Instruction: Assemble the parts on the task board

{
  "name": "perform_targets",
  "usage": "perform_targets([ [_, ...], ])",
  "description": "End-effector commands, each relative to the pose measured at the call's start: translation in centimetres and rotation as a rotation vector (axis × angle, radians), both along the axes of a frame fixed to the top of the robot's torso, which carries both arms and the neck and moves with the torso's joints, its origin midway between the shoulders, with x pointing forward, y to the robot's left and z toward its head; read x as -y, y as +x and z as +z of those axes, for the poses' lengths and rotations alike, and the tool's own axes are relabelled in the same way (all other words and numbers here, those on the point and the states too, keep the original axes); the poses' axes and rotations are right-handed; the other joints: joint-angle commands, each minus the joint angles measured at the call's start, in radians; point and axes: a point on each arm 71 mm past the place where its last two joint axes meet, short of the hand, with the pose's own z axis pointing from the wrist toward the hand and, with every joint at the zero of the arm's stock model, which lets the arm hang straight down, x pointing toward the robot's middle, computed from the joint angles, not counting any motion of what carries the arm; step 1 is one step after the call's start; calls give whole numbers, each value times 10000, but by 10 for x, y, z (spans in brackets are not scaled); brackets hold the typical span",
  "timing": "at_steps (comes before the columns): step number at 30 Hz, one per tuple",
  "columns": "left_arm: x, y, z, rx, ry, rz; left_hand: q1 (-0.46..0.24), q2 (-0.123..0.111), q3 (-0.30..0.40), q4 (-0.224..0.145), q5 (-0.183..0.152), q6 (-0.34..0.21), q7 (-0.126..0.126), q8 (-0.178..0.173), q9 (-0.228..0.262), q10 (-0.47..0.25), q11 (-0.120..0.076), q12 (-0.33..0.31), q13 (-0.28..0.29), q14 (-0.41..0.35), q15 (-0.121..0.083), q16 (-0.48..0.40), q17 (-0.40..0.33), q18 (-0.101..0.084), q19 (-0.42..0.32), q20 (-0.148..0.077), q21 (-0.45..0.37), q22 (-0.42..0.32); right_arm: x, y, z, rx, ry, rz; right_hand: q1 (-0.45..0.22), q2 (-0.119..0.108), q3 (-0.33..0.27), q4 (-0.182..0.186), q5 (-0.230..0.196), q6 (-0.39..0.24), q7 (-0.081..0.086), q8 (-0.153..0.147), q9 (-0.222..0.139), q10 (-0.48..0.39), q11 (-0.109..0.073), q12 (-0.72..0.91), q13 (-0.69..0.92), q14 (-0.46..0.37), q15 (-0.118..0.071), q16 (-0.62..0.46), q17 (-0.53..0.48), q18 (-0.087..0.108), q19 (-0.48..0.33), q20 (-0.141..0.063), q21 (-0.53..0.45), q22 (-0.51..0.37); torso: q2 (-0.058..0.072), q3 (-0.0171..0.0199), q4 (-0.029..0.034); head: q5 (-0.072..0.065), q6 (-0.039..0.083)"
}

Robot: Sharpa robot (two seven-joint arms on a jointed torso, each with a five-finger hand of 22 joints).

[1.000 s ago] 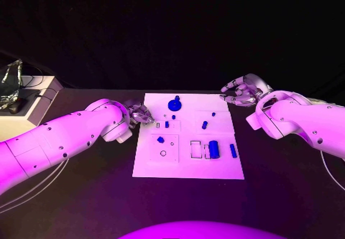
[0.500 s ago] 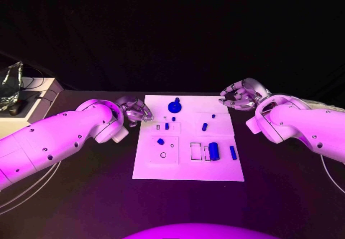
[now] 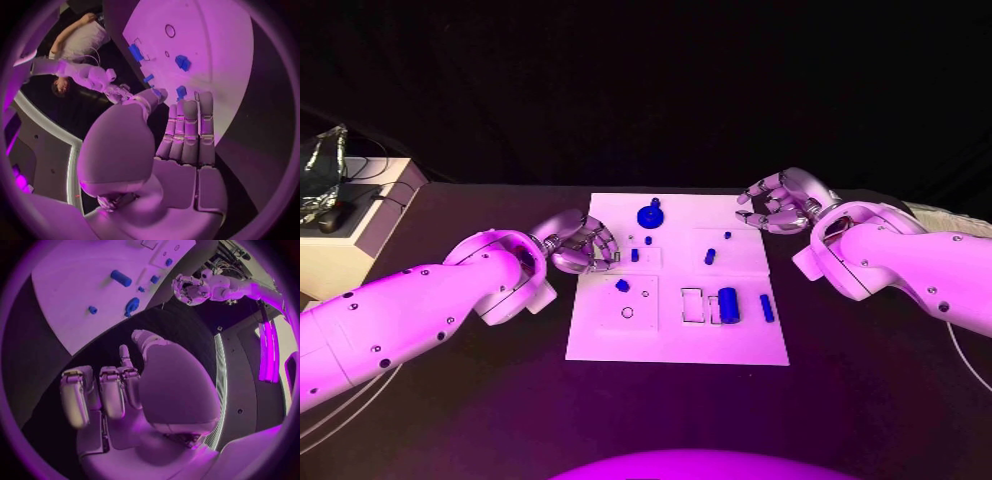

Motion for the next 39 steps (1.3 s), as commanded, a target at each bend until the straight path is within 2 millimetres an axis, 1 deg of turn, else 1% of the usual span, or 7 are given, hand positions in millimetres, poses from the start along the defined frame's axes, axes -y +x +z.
perform_targets([
  [1,11,-10,6,2113,568,-1363,125,-16,-113,25,-526,-55,5,-31,-139,-111,47,-71,-157,-114,21,-35,-124,90,-83,13,-129,-64,-5,-4,-1,314,-507,585,-89,-23,43,-11,47,-86,11,63,15,615,-64,-41,2237,908,-68,-33,2171,5,1058,-48,47,2622,-21,-24,0,1,-2],
  [8,19,-20,-5,2796,1480,-2080,225,-64,-459,85,-1220,-69,-40,-94,-388,-365,119,-47,-319,-291,103,91,-253,81,-132,93,-294,-127,-8,-8,-3,457,-754,830,-89,-23,43,-11,47,-86,11,63,15,615,-64,-41,2237,908,-68,-33,2171,5,1058,-48,47,2622,-2,-24,-6,29,10],
  [11,21,-22,-8,2949,1905,-2273,321,-27,-834,188,-1548,137,-146,45,-515,-292,42,439,-193,-180,54,584,-181,99,19,88,-196,-47,-9,-9,-4,482,-803,881,-80,-31,51,-25,37,-80,8,71,18,624,-66,-33,2245,908,-68,-33,2171,3,1063,-49,56,2629,7,-12,-9,27,2],
  [12,22,-22,-9,3035,2141,-2377,442,9,-1006,273,-1649,198,-210,138,-602,-265,-45,943,11,339,-17,1356,560,101,154,30,-3,93,-10,-9,-4,496,-829,905,-80,-31,51,-25,37,-80,8,71,18,624,-66,-33,2245,908,-68,-33,2171,3,1063,-49,56,2629,11,-7,-9,23,5],
  [15,25,-23,-11,3118,2468,-2498,654,41,-1271,504,-1676,165,-242,228,-817,-498,-148,1963,466,817,-96,2341,1501,93,181,-49,327,392,-11,-10,-4,513,-855,941,-80,-31,51,-25,37,-80,8,71,18,624,-66,-33,2245,908,-68,-33,2171,3,1063,-49,56,2629,23,-6,-6,13,6],
  [20,29,-23,-15,3024,3004,-2607,799,39,-1683,817,-1924,35,-240,250,-1047,-1243,-60,2647,741,413,7,2514,1228,83,24,12,450,587,-12,-11,-5,540,-887,989,-80,-31,51,-25,37,-80,8,71,18,624,-66,-33,2245,908,-68,-33,2171,3,1063,-49,56,2629,29,10,-27,14,-22],
  [39,37,-22,-24,2349,4220,-2753,1519,284,-1785,1093,-1951,364,-262,302,-1406,-1363,-109,3491,848,828,-33,3235,1828,32,233,28,983,1216,-14,-12,-4,600,-953,1002,-85,-22,77,-36,20,-64,7,92,25,635,-68,-22,2256,908,-70,-33,2172,2,1065,-50,61,2632,18,15,-10,-62,-131],
])
